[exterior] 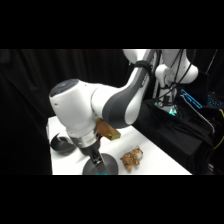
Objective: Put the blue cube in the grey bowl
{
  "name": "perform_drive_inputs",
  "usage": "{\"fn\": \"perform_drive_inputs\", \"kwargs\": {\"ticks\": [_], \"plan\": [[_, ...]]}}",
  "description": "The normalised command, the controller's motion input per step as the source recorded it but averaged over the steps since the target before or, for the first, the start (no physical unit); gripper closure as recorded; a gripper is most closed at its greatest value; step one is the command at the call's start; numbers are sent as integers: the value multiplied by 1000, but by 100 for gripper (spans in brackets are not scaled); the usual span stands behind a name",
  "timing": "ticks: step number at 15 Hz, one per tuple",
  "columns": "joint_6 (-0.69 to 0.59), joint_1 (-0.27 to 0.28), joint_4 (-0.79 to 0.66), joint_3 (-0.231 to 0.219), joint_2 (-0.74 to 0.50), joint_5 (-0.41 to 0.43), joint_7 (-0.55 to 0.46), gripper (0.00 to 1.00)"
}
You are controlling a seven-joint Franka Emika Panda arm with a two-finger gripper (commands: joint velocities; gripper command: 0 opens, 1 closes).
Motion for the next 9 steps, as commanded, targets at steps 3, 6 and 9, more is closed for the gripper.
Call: {"fn": "perform_drive_inputs", "kwargs": {"ticks": [3, 6, 9], "plan": [[-477, -9, 83, 4, -321, 51, -134, 0], [-484, 1, 117, -6, -294, 17, -99, 0], [-432, 6, 100, -18, -309, -37, -83, 0]]}}
